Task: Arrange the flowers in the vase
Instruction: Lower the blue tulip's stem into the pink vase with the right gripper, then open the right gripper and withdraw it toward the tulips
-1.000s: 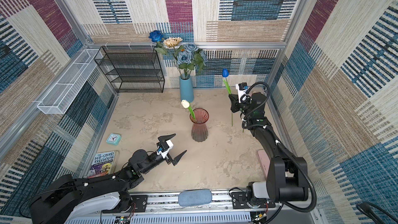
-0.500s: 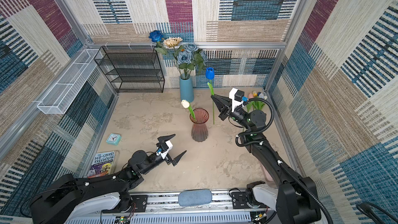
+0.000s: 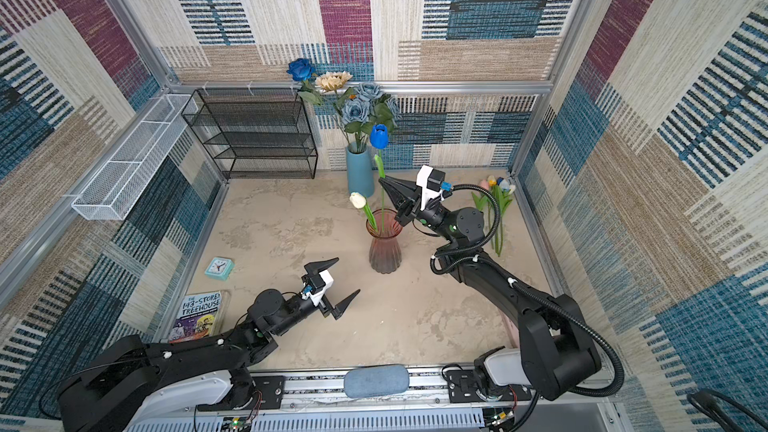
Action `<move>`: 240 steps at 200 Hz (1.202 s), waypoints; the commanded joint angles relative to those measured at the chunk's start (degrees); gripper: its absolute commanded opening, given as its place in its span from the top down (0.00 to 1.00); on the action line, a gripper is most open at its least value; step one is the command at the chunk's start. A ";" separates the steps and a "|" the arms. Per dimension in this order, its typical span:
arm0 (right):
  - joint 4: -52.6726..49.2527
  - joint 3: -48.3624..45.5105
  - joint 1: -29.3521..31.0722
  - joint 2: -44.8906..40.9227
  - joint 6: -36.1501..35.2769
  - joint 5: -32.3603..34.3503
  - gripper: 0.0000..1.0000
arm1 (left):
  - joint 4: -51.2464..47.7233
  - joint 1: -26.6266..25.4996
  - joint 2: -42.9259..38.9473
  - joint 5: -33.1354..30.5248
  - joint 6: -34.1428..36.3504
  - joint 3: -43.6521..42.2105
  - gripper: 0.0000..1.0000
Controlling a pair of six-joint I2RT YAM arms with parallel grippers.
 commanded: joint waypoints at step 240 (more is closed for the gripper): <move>-6.70 -13.03 0.58 -1.43 -13.16 14.62 0.56 | -0.51 0.03 0.38 1.30 -0.66 1.05 0.00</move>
